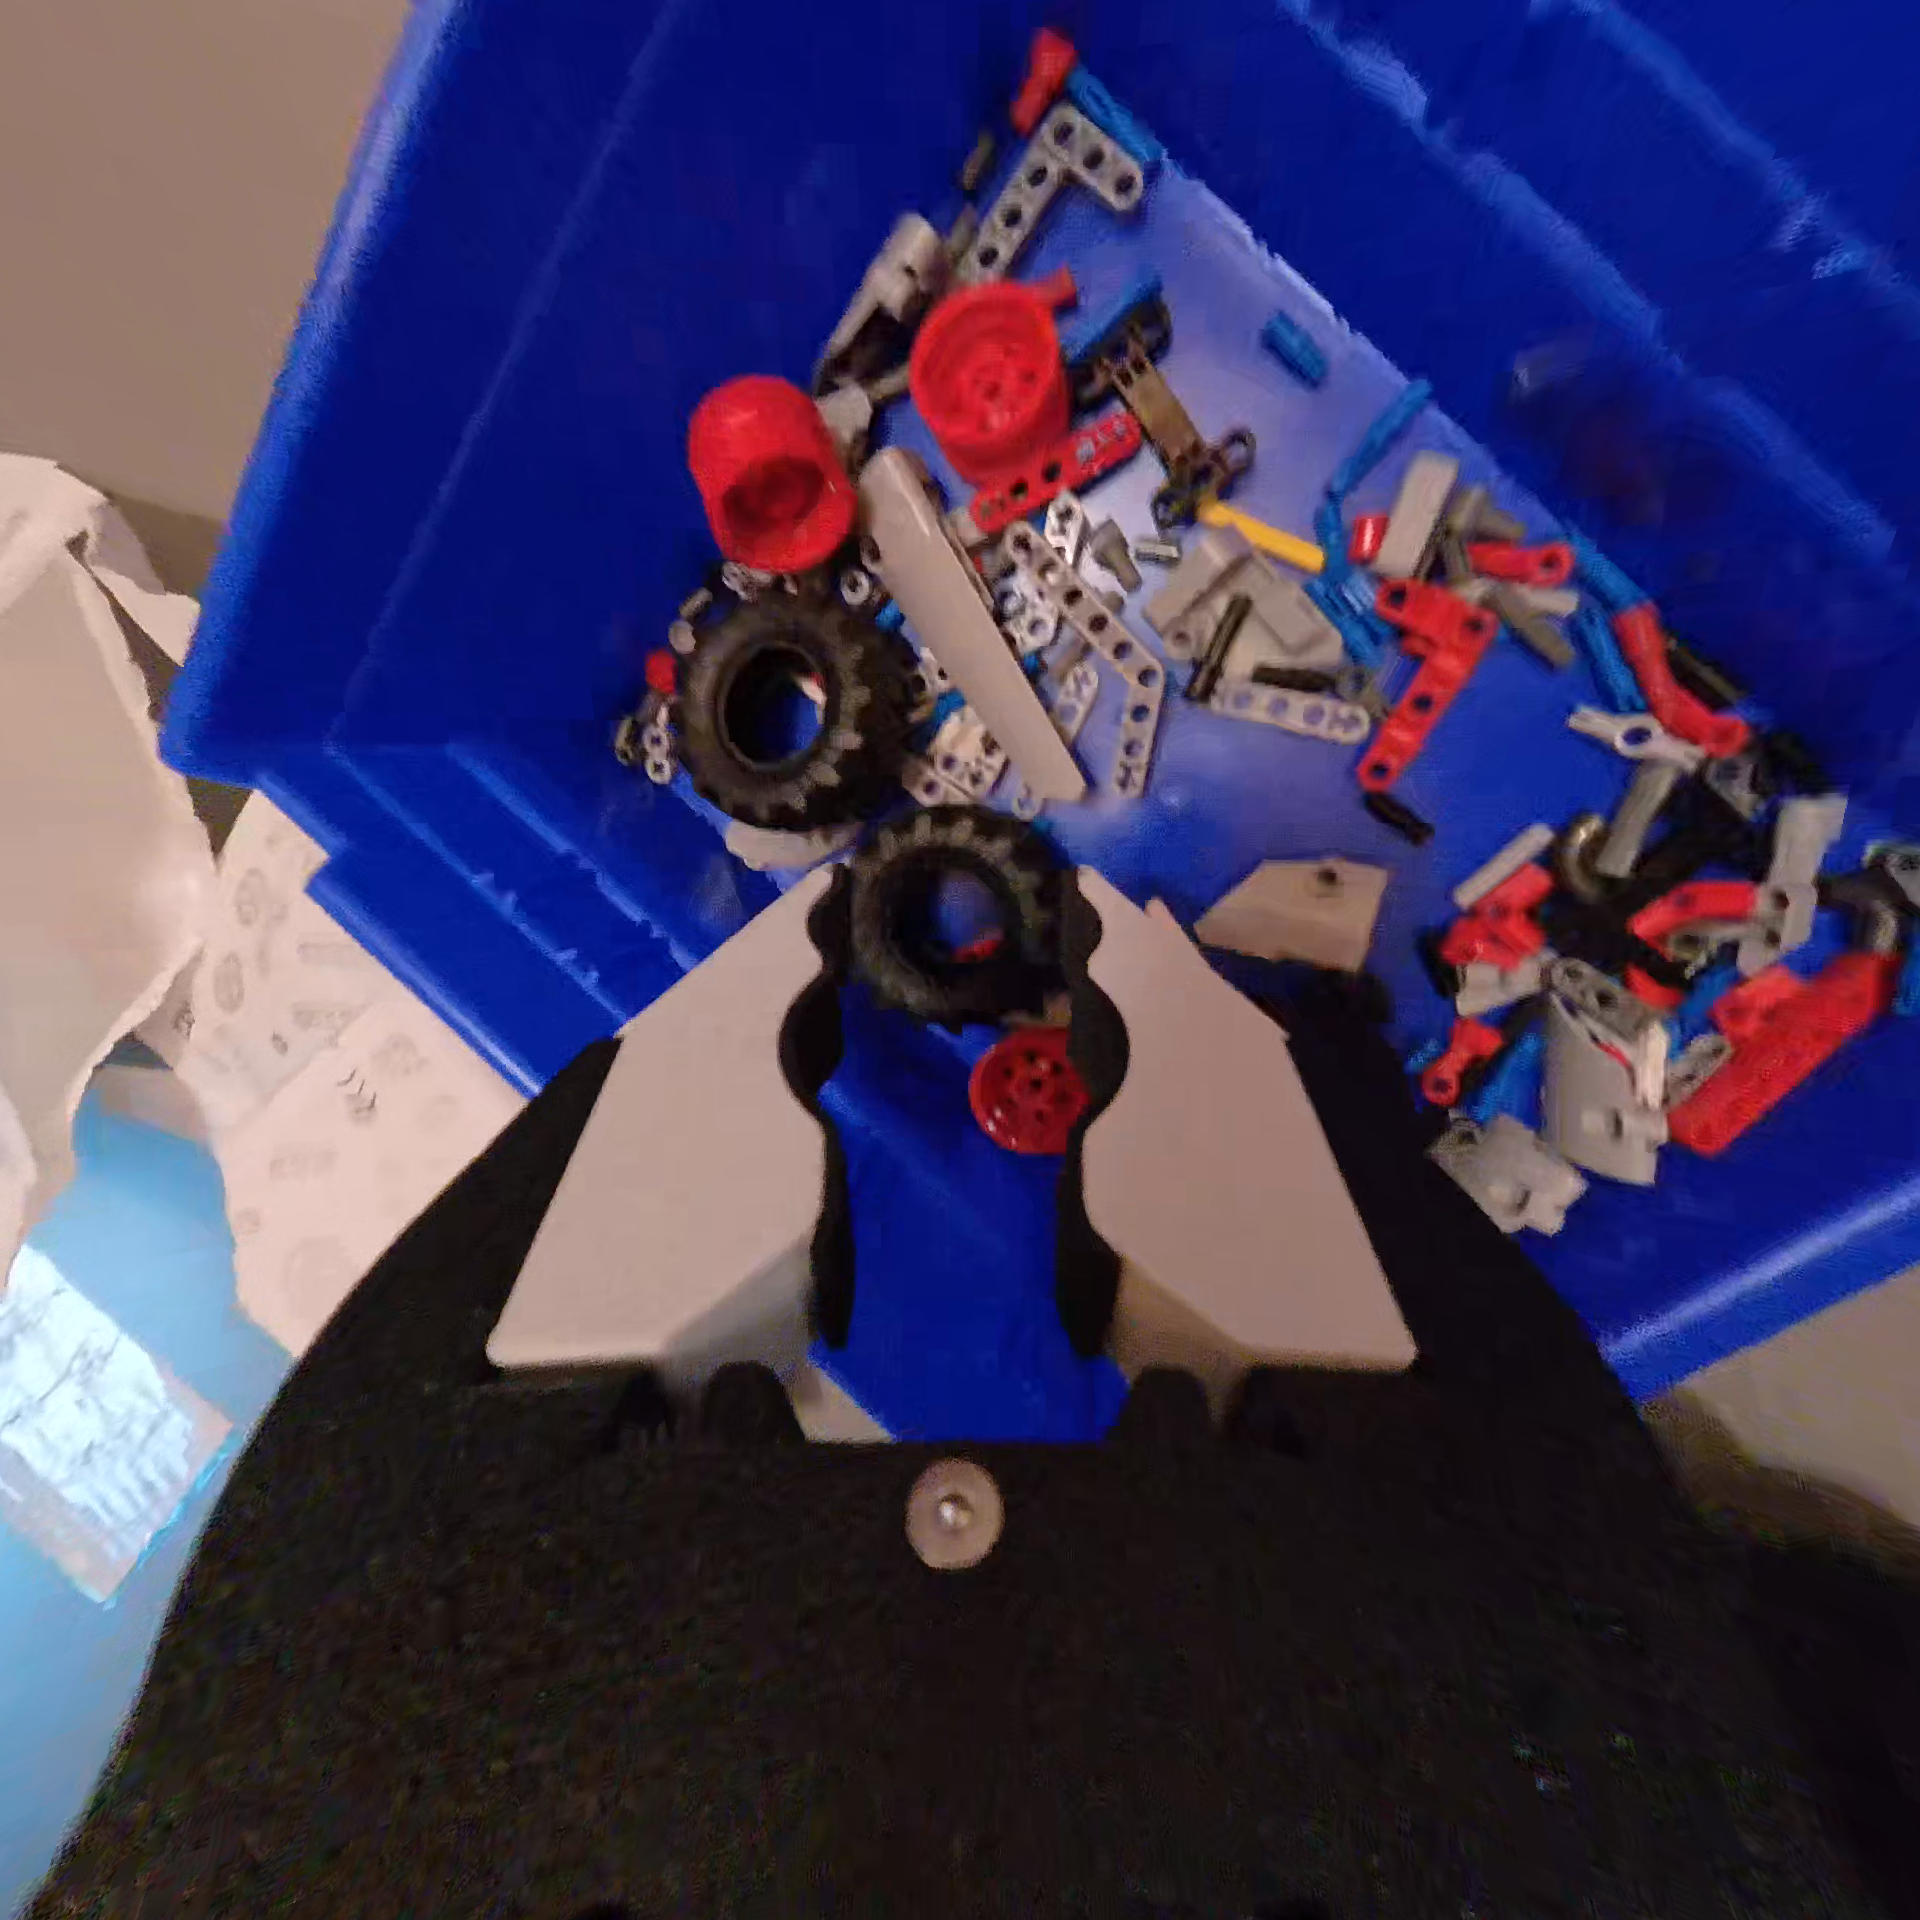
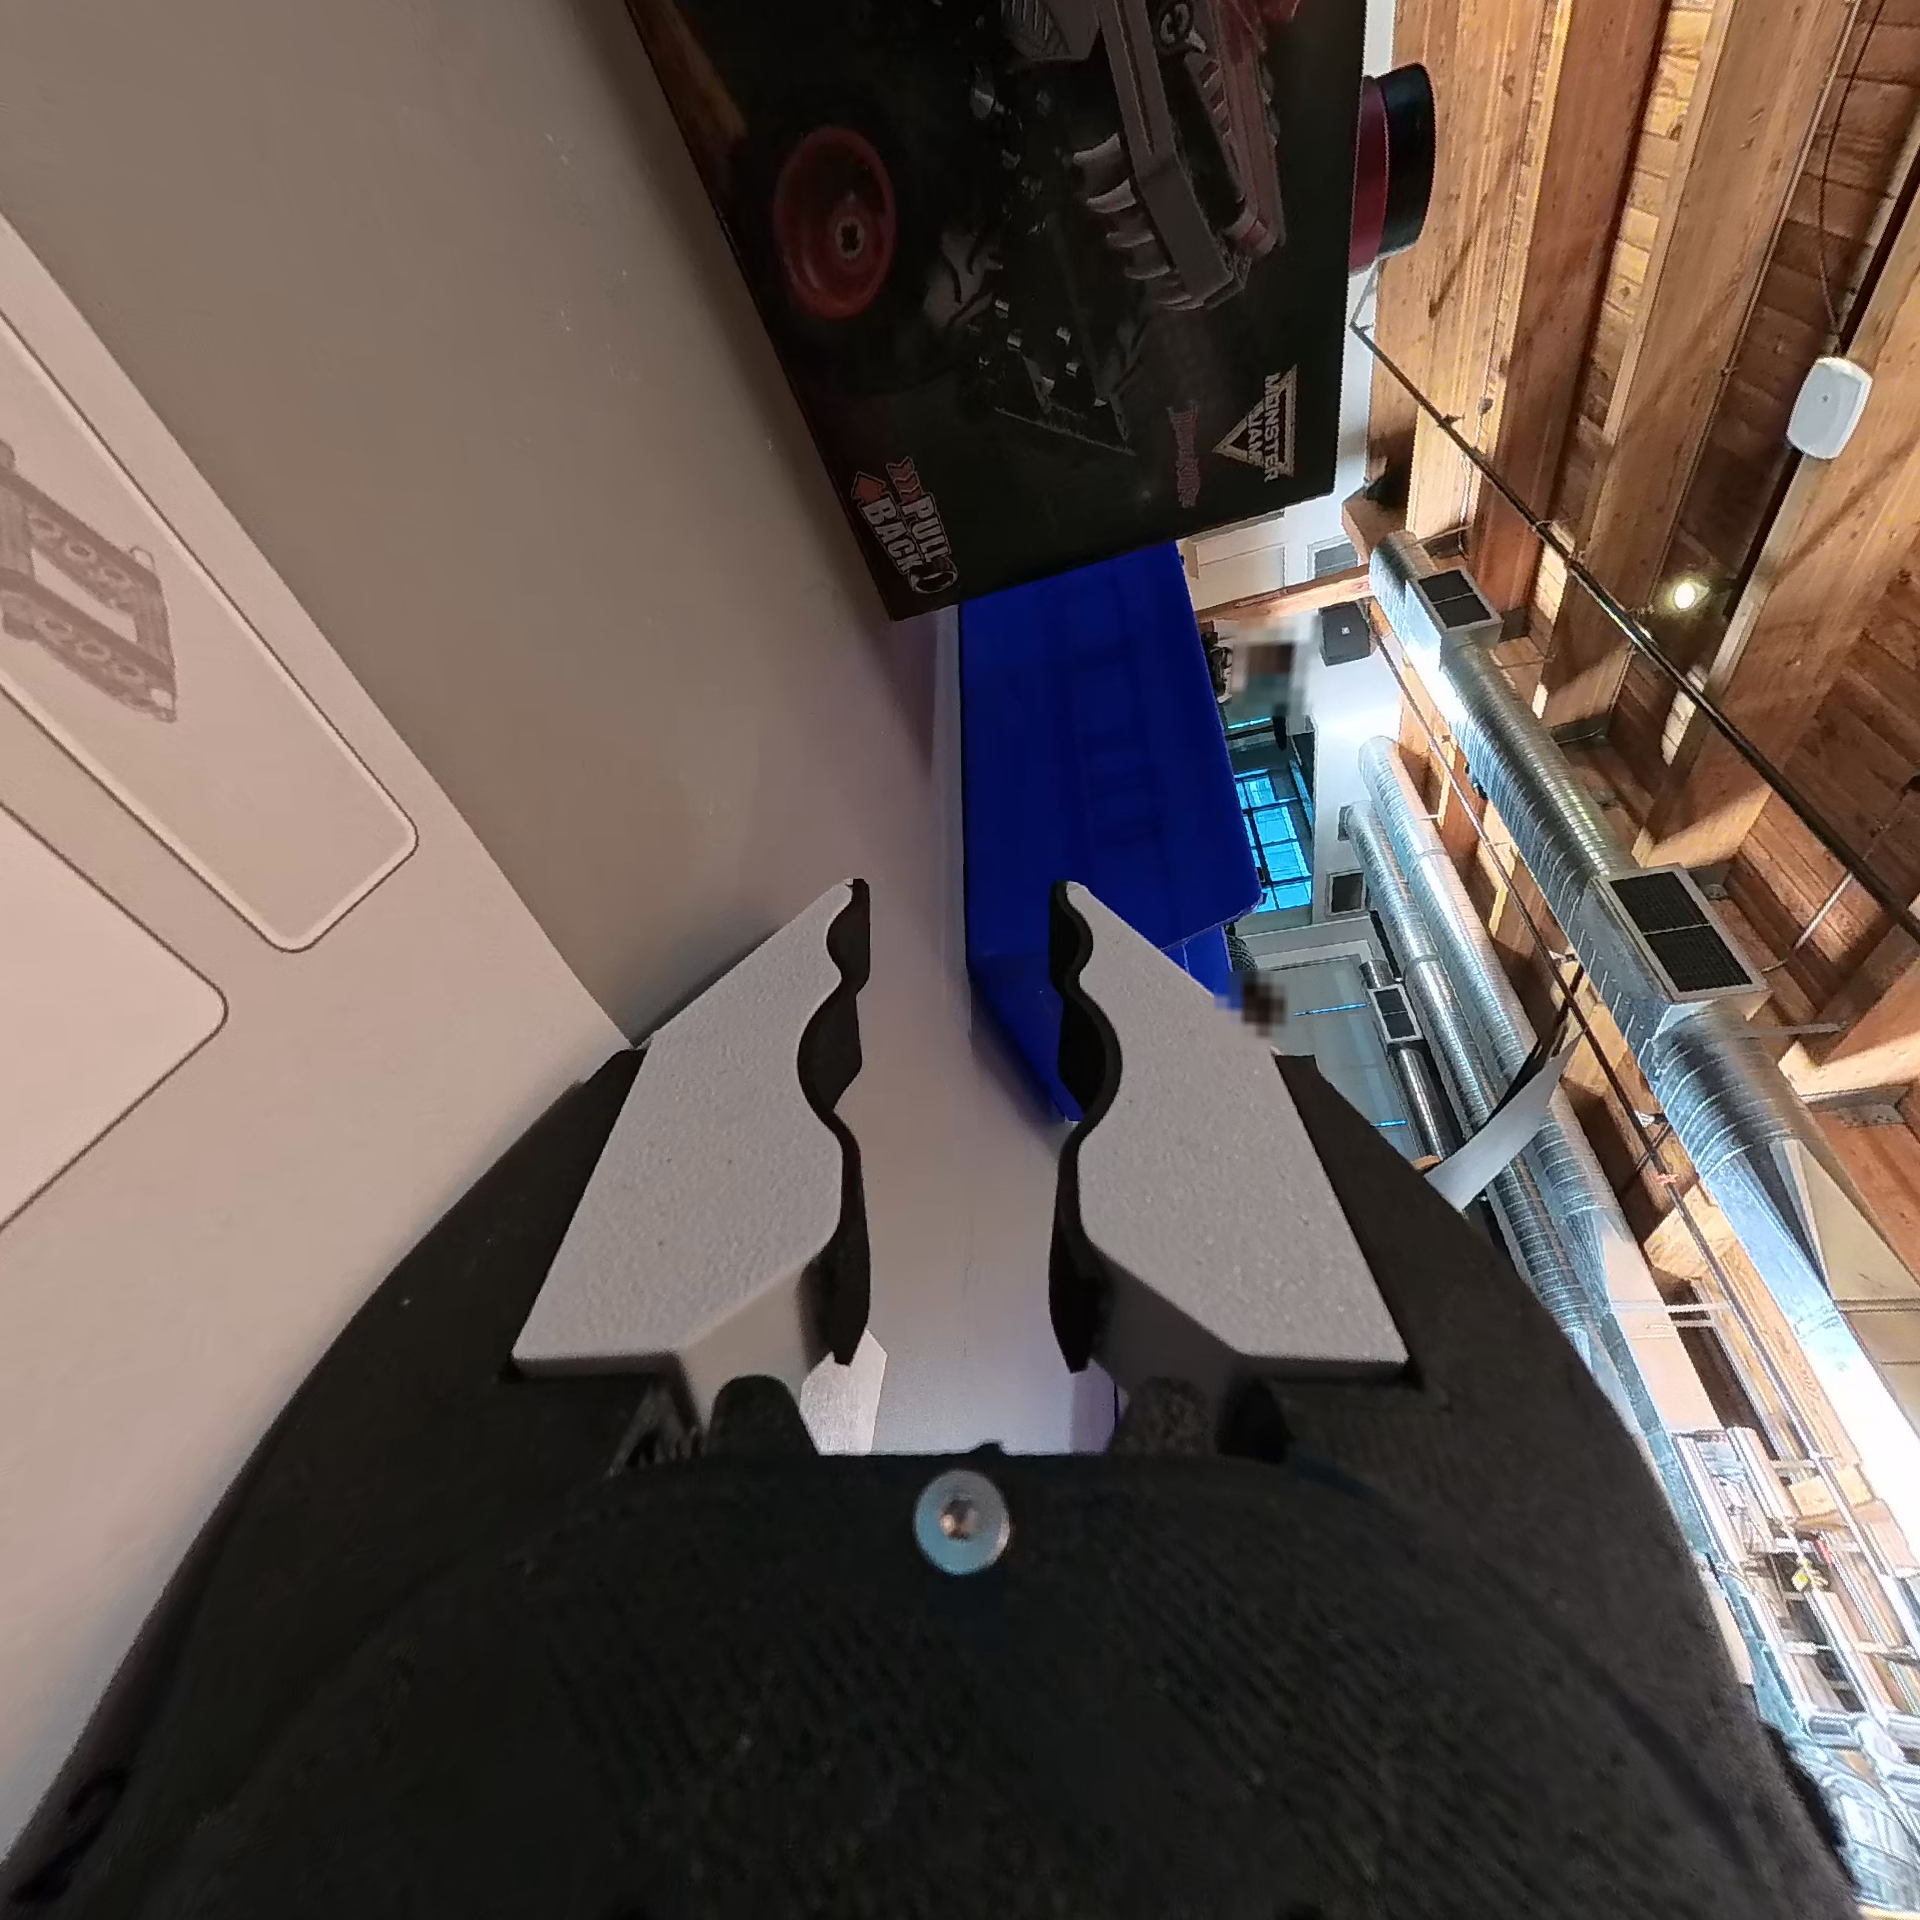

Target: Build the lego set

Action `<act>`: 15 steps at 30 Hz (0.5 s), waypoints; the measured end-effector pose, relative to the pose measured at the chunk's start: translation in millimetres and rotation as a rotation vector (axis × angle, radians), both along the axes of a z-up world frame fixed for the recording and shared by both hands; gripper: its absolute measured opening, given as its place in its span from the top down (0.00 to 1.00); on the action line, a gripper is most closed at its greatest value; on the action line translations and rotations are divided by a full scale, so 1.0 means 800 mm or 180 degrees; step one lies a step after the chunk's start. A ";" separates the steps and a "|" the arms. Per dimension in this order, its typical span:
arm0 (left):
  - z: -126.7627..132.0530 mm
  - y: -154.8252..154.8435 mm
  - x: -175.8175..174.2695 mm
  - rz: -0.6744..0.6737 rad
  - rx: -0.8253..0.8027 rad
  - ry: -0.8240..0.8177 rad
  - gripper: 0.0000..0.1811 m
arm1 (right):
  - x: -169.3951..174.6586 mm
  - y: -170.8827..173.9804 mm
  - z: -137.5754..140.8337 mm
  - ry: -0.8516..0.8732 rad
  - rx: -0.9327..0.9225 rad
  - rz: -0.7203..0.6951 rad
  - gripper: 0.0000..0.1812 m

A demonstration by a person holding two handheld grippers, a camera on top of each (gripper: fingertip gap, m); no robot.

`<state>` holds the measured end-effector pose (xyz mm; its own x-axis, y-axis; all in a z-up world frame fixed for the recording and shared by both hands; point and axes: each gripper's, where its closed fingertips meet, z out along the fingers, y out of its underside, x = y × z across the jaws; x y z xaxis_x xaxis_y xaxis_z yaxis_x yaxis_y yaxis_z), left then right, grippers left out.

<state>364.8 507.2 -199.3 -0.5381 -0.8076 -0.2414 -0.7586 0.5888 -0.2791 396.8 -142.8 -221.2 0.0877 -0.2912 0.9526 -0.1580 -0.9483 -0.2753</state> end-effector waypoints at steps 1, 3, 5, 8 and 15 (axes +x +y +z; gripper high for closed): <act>-0.002 0.002 -0.014 -0.0041 0.0106 0.0139 0.79 | 0.000 0.000 0.000 -0.0002 -0.0003 0.0000 0.82; -0.007 0.001 -0.030 -0.0125 0.0276 0.0331 0.78 | 0.000 0.000 0.000 0.0002 -0.0001 0.0000 0.82; -0.013 -0.001 -0.036 -0.0118 0.0335 0.0456 0.78 | 0.000 0.000 0.000 -0.0002 -0.0007 -0.0003 0.82; -0.020 0.011 -0.032 0.0029 0.0475 0.0525 0.77 | 0.000 0.000 0.002 -0.0028 -0.0039 -0.0009 0.82; -0.045 0.027 -0.031 0.0153 0.0554 0.0749 0.76 | -0.001 0.001 0.003 -0.0058 -0.0087 0.0006 0.81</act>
